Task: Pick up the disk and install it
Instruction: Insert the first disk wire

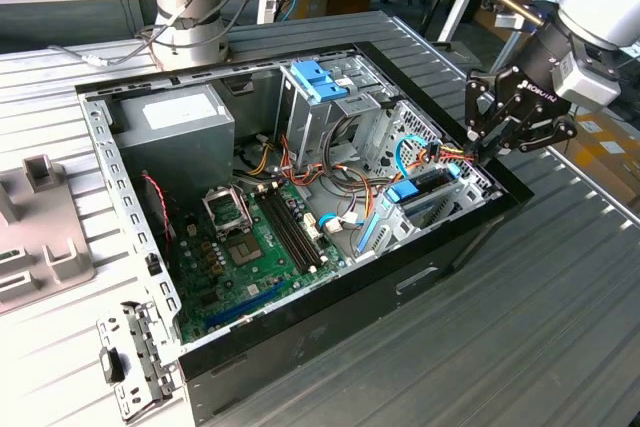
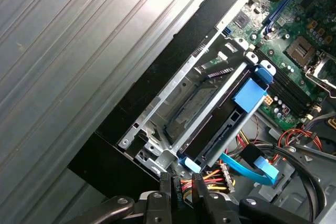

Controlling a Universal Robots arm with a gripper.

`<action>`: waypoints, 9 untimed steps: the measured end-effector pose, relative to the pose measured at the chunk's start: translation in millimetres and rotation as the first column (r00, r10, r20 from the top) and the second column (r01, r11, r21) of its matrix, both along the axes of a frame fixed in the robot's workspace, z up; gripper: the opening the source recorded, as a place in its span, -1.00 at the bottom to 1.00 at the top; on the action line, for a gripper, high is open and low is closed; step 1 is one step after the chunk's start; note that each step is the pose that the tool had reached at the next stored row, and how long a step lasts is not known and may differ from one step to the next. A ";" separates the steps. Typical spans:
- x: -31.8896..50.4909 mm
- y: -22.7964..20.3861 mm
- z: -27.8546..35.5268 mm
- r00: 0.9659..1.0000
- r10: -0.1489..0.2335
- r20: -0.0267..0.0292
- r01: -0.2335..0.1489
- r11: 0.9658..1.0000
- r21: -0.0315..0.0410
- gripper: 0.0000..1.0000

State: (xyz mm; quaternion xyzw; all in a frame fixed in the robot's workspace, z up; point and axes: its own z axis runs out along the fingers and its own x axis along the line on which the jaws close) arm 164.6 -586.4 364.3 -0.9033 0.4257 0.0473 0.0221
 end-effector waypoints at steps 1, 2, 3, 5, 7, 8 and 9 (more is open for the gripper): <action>0.6 0.0 -0.7 1.000 0.003 0.000 -0.003 1.000 -0.001 -0.40; 0.7 0.0 -0.8 1.000 0.004 0.000 -0.004 1.000 -0.001 -0.40; 0.8 0.0 -0.9 1.000 0.004 0.000 -0.004 1.000 -0.001 -0.40; 0.9 0.0 -0.9 1.000 0.004 0.000 -0.004 1.000 -0.001 -0.40; 0.9 0.0 -1.0 1.000 0.004 0.000 -0.004 1.000 -0.001 -0.40; 0.9 0.0 -0.9 1.000 0.004 0.000 -0.004 1.000 -0.001 -0.40; 0.9 0.0 -0.9 1.000 0.004 0.000 -0.004 1.000 -0.001 -0.43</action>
